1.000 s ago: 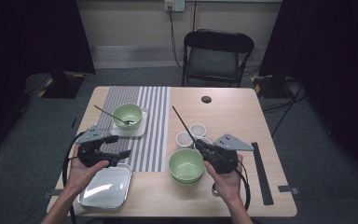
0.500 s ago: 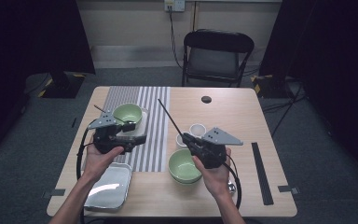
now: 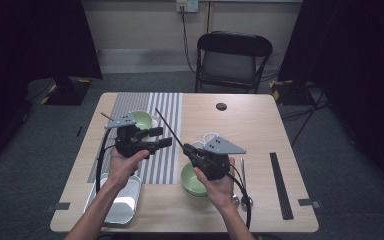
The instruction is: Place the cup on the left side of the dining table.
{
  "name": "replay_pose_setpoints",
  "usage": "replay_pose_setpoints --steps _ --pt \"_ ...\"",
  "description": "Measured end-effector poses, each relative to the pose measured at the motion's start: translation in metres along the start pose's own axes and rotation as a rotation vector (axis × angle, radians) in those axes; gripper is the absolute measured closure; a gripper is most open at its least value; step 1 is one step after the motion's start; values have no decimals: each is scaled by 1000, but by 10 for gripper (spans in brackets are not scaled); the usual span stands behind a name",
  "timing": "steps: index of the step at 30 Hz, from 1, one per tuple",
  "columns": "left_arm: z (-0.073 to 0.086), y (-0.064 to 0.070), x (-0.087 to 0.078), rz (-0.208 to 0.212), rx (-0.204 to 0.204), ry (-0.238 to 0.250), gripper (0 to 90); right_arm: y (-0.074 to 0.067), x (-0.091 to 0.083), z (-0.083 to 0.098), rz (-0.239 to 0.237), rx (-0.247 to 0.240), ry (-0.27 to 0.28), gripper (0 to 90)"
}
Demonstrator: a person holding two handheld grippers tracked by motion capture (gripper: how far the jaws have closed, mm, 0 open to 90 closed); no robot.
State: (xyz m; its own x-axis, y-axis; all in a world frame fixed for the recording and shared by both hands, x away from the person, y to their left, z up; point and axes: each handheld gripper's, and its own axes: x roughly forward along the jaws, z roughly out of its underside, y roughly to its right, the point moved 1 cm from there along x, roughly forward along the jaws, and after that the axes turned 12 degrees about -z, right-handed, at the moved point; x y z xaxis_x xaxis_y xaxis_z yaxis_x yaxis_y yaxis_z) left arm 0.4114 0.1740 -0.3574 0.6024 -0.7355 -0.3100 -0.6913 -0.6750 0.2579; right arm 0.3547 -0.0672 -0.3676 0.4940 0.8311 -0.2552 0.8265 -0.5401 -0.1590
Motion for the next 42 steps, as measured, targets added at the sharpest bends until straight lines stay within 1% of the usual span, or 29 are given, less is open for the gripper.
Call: replay_pose_setpoints --steps 1,2,5,6,7,8,9,10,12,13,14,15,16,17,18,20,22,25,28,29,30,33,35,36,37,38,39,41,42 --pt "0 0 2 5 -8 6 362 0 1 0 -5 5 5 869" --pt "-1 0 4 15 -27 10 380 -1 3 0 -5 4 6 869" --pt "-1 0 7 16 -39 14 442 -1 6 0 -12 12 14 870" --pt "-2 -1 9 26 -65 18 463 0 8 -1 -16 12 18 869" --pt "-2 -2 9 36 -89 19 481 0 9 -1 -8 11 19 869" --pt "-2 -2 9 36 -97 31 543 0 11 -1 -7 12 20 869" --pt "-3 -2 9 43 -90 42 580 0 12 -1 -9 14 18 869" --pt "-3 -1 9 51 -94 42 620 0 13 -1 -3 15 19 870" --pt "-4 2 8 54 -77 49 721 1 14 -1 -2 16 26 869" --pt "-5 3 8 61 -75 47 733 1 15 -1 5 15 26 869" --pt "-6 4 7 66 -68 48 775 1 15 -1 1 16 28 869" --pt "-7 5 6 63 -58 53 798 1 16 -1 3 14 30 869" --pt "-9 6 6 83 -59 57 813 1 16 -1 0 14 33 869" --pt "-10 8 6 93 -51 57 832 0 16 -1 0 13 34 869" --pt "-11 9 5 85 -32 62 839 0 16 -1 0 11 37 869" --pt "-13 13 5 96 -21 65 859 0 17 -2 -4 11 41 869" --pt "-14 15 4 87 2 64 862 0 17 -3 -7 10 47 869" --pt "-16 17 1 87 16 66 864 -1 16 -3 -19 3 53 868" --pt "-18 20 -4 70 51 72 865 -1 16 -4 -38 -3 66 858" --pt "-19 21 -6 65 65 71 865 -1 16 -4 -41 -10 60 820" --pt "-21 20 -7 72 65 74 865 -2 17 -3 -36 -7 49 750" --pt "-25 18 -13 69 65 84 865 0 17 2 -50 -13 22 747" --pt "-27 17 -17 61 72 92 865 0 20 6 -65 -14 2 737" --pt "-28 17 -19 63 70 94 865 0 21 7 -69 -15 -8 733" --pt "-29 17 -21 79 67 102 864 0 23 8 -80 -12 -21 714" --pt "-30 17 -23 78 70 107 865 0 25 9 -89 -11 -23 740" --pt "-30 18 -24 67 77 107 864 0 27 10 -99 -17 -32 826" --pt "-31 18 -26 62 95 105 864 -2 31 11 -128 -25 -37 860" --pt "-30 18 -26 64 95 106 863 -3 31 11 -125 -30 -43 863"
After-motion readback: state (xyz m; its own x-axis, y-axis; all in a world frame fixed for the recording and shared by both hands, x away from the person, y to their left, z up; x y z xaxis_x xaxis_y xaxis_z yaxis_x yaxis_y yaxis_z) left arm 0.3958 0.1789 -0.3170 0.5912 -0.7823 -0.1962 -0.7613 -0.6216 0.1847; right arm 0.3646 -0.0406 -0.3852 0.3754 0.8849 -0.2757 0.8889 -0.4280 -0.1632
